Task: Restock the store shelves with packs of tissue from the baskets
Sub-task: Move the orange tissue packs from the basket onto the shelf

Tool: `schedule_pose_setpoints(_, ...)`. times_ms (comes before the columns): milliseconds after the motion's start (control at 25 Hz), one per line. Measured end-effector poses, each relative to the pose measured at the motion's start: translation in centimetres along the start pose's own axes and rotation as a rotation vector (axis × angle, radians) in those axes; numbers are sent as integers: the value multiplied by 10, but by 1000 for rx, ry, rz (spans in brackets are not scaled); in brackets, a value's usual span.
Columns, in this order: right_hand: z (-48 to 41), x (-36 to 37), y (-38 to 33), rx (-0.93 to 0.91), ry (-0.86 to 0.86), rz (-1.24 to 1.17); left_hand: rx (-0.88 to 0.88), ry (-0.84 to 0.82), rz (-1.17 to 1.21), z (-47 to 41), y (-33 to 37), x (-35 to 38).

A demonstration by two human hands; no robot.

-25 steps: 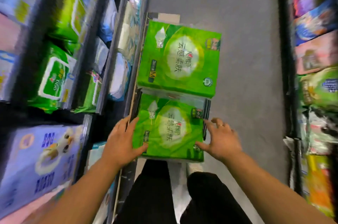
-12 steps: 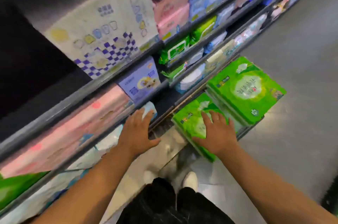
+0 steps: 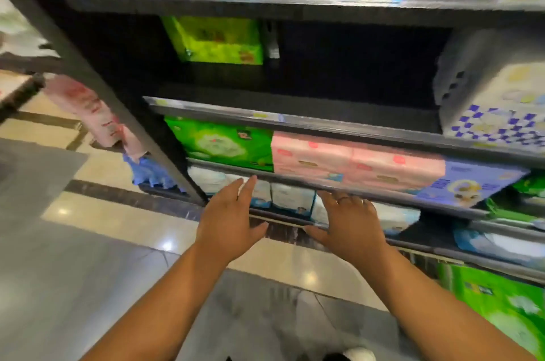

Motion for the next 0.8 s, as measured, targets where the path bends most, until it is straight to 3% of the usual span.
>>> schedule_pose_setpoints(280, -3, -16, -349, -428, 24, -12, -431, 168, -14, 193, -254, -107)
schedule_pose_setpoints(440, -2, -17, -504, -589, 34, -6, -652, 220, 43, 275, -365, -137)
schedule_pose_setpoints(800, -60, 16, -844, -936, -38, 44, -1012, 242, 41, 371, -620, -181)
Point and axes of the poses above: each hand's wrist, its own z-axis away from the middle knuckle, its own x-axis out of the palm, y = z × x, the point moved 5 cm from there along -z, towards the middle knuckle, and after that the axes turned 10 degrees about x, right-handed, at the moved point
